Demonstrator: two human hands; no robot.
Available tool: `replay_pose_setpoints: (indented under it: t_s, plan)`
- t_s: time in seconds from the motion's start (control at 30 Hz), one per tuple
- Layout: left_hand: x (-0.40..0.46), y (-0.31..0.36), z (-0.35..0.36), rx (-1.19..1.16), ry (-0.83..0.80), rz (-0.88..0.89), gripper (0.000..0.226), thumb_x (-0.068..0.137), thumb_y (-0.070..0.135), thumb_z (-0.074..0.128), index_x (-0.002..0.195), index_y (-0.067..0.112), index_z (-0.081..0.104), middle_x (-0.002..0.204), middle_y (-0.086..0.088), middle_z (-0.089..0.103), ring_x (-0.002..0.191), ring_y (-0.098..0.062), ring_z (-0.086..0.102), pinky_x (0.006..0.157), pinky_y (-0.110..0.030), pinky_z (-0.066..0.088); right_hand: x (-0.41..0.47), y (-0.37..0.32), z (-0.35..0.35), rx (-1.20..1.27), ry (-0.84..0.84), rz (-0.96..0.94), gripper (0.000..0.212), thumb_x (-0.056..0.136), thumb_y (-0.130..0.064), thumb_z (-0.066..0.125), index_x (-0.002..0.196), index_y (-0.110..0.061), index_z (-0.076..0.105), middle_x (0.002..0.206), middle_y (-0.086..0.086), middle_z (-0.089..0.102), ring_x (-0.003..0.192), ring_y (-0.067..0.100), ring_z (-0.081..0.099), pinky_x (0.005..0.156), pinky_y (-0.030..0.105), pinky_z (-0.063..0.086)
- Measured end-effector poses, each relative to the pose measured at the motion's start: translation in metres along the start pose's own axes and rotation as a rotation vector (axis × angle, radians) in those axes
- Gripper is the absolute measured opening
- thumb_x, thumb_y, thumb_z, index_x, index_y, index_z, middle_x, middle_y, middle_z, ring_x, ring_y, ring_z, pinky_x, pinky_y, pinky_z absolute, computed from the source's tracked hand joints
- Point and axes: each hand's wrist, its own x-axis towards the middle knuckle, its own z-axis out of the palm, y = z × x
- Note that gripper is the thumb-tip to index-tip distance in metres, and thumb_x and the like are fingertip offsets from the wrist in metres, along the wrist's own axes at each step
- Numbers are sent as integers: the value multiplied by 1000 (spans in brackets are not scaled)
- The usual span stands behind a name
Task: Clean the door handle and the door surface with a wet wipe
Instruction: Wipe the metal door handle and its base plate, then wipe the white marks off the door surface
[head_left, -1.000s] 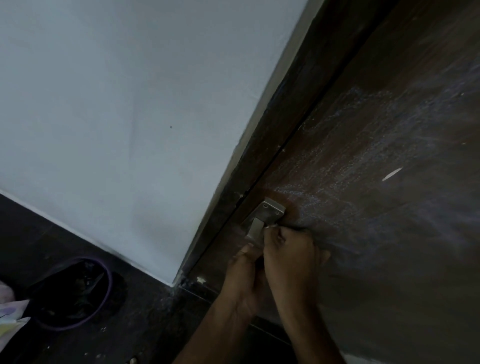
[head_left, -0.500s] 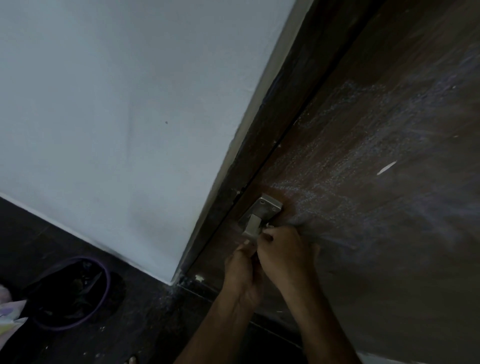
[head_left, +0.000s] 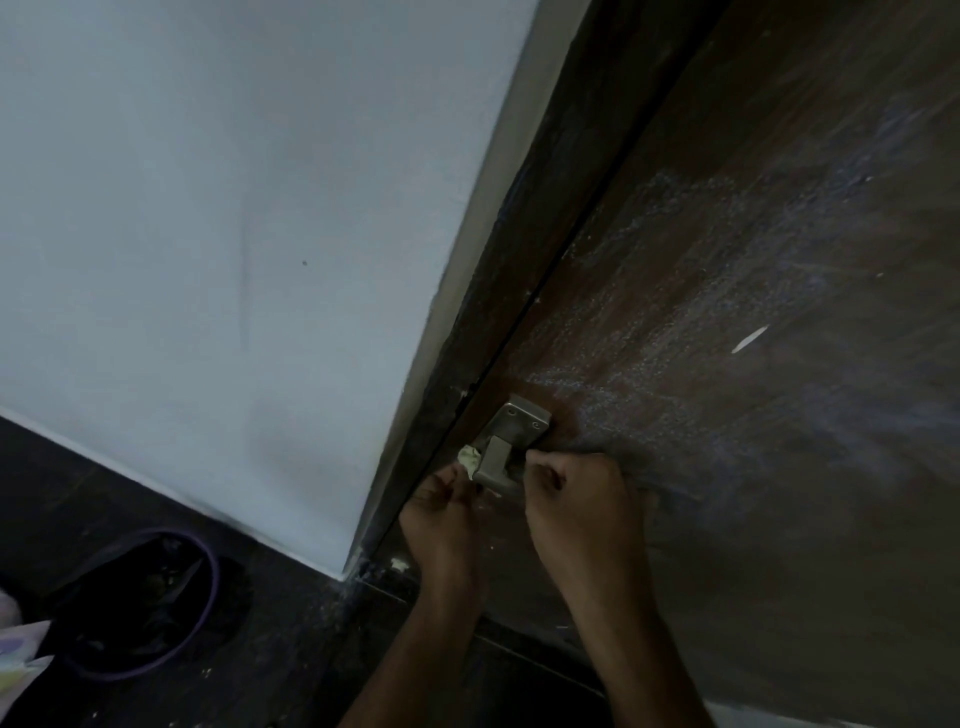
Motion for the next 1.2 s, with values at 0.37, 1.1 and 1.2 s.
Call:
replay_pose_setpoints:
  t_s: [0.37,1.1,1.2]
  plan:
    - [-1,6,1,-24,13,78,20,95,-3,58,89,9,73,85,-9,76,82,-20,71,77,-35,57,-8,1,-8,169,147,-50,26,95,-28,54,114,-29,71,107,-12,72,85,-1,65,94,36,55]
    - [-53,65,-8,-210,-191,-45,20,95,9,59,98,13,79,97,-14,78,98,-36,72,93,-53,54,-4,-12,22,34,457,-680,33,82,4,76,114,-4,74,110,7,69,100,14,69,86,28,60]
    - [-53,66,-4,-321,-147,-102,19,95,9,61,106,5,75,103,-19,76,103,-37,71,99,-54,52,7,-18,27,-4,656,-819,19,94,-5,64,110,-2,74,110,9,68,103,19,66,91,26,56]
